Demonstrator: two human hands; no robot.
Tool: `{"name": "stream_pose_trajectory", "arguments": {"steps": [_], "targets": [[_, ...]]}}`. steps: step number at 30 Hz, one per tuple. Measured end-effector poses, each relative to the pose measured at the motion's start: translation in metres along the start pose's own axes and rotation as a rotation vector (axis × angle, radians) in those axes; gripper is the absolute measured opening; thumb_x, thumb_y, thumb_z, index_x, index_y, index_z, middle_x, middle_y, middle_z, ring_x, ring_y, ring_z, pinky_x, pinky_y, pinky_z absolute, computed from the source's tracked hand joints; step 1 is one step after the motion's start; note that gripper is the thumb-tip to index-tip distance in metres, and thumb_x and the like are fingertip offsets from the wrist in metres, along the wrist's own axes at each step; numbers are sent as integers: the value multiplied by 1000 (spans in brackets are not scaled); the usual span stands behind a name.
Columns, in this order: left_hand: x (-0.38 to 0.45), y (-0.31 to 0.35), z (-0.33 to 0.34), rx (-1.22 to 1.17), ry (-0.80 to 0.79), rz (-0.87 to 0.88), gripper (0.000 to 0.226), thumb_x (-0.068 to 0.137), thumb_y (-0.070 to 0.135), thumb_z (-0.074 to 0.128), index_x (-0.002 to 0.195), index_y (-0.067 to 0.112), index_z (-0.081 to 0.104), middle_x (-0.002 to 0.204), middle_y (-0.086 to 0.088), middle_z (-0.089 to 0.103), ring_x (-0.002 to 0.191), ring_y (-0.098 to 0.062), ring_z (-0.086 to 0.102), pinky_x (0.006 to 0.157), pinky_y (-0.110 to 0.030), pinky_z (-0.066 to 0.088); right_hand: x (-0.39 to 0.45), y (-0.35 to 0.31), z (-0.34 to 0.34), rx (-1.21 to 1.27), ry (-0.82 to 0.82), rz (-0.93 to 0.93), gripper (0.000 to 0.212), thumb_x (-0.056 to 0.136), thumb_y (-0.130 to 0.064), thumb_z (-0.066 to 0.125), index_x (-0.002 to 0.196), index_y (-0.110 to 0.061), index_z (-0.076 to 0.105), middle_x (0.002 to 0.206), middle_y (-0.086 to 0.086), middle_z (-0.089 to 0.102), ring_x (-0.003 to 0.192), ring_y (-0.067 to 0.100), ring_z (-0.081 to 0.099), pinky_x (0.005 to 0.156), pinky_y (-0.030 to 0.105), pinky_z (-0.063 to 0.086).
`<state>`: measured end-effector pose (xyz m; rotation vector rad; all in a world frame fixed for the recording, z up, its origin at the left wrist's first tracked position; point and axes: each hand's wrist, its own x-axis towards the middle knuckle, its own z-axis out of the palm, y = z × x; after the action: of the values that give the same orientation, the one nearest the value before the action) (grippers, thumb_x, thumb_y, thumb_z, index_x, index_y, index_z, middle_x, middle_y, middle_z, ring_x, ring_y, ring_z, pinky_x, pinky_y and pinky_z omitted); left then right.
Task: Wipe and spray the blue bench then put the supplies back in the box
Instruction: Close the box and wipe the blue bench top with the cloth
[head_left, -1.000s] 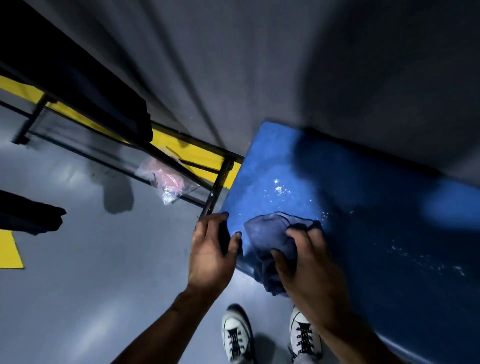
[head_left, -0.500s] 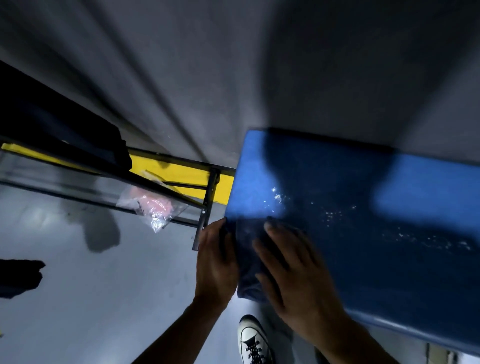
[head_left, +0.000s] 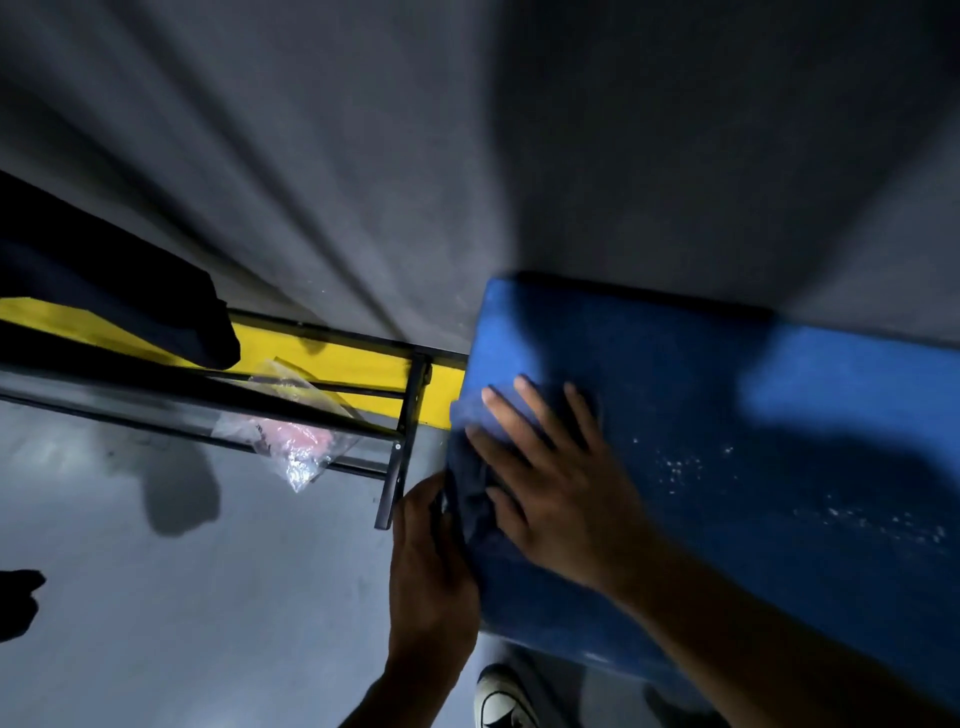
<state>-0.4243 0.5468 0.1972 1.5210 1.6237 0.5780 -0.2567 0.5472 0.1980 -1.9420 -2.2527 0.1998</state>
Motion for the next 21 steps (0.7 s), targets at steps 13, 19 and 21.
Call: {"name": "stream_pose_trajectory", "arguments": {"steps": [13,19,21], "targets": [[-7,-4,-2,33,-9,57,40,105,15,37,133,42,44,119,47,44,118,18,45,94,5,31,65,56,-17,-141,-37,570,72,91,-56,40,150,-15,45,155,15,43,133,41,44,106,56,33],[-10,-4,1,36,26,66,37,105,15,36,137,27,50,121,28,49,117,22,43,95,5,31,-9,34,-18,-62,19,574,68,93,-50,47,152,-15,45,159,15,40,140,42,41,120,57,23],[-10,-3,2,57,53,74,38,101,19,35,135,21,52,121,15,52,113,18,46,98,-4,37,-41,24,-19,-48,11,545,64,92,-44,50,150,-15,49,158,15,42,143,39,40,121,59,23]]}}
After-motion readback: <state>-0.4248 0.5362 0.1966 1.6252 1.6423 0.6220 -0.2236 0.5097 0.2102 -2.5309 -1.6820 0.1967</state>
